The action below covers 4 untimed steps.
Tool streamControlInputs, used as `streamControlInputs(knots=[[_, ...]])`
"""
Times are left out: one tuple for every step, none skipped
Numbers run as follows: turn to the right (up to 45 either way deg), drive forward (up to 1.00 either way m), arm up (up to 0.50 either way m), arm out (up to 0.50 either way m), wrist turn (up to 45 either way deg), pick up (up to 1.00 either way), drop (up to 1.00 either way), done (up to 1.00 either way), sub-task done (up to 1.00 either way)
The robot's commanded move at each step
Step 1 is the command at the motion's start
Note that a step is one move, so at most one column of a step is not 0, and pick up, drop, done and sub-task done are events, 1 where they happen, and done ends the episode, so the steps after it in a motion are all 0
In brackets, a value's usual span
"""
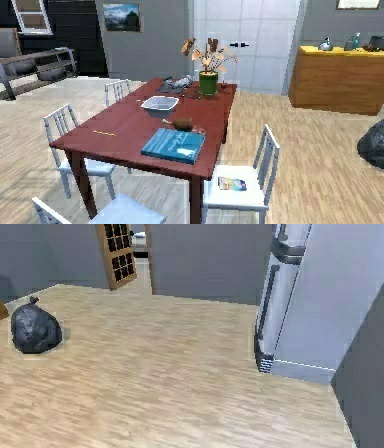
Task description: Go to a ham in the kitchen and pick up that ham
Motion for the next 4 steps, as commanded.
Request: streamControlInputs(knots=[[18.0,0.0,0.0,0.0,0.0,0.0,0.0,0.0,0.0],[0.0,0.6,0.0,0.0,0.0,0.0,0.0,0.0,0.0],[-45.0,0.0,0.0,0.0,0.0,0.0,0.0,0.0,0.0],[-45.0,0.0,0.0,0.0,0.0,0.0,0.0,0.0,0.0]])
